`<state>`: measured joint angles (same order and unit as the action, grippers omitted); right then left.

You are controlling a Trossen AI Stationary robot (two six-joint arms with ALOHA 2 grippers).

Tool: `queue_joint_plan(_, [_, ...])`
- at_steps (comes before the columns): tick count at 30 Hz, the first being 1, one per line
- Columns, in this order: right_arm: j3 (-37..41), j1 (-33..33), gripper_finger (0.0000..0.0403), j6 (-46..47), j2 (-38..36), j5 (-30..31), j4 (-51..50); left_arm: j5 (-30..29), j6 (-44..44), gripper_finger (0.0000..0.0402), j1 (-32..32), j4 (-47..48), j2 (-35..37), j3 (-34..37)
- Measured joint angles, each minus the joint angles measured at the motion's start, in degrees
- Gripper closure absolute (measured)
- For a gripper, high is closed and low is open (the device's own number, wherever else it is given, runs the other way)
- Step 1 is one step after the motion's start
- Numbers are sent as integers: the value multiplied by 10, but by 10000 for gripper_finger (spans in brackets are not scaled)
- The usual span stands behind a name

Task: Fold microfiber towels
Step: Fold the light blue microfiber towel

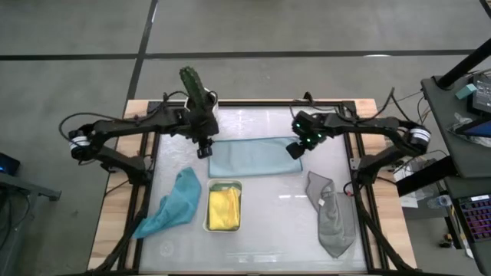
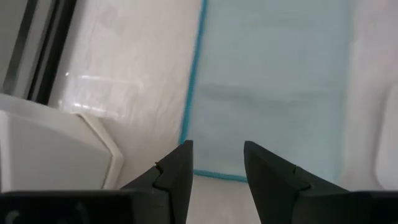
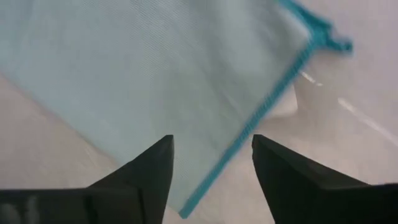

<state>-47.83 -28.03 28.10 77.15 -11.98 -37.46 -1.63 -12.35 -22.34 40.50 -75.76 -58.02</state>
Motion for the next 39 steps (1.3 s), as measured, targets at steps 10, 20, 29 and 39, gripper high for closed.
queue_joint_plan(10, [158, 0, 175, 114, -53, 0, 160, 2, 38, 274, 82, -68, 84, 63])
queue_joint_plan(20, [186, 0, 180, 110, -25, -4, 327, 2, 112, 274, 131, -147, 171, 133])
queue_joint_plan(29, [189, 0, 244, 103, 9, -5, 385, 1, 133, 274, 152, -151, 192, 137])
queue_joint_plan(39, [191, 0, 386, 99, 12, -5, 397, 0, 135, 274, 152, -170, 192, 160])
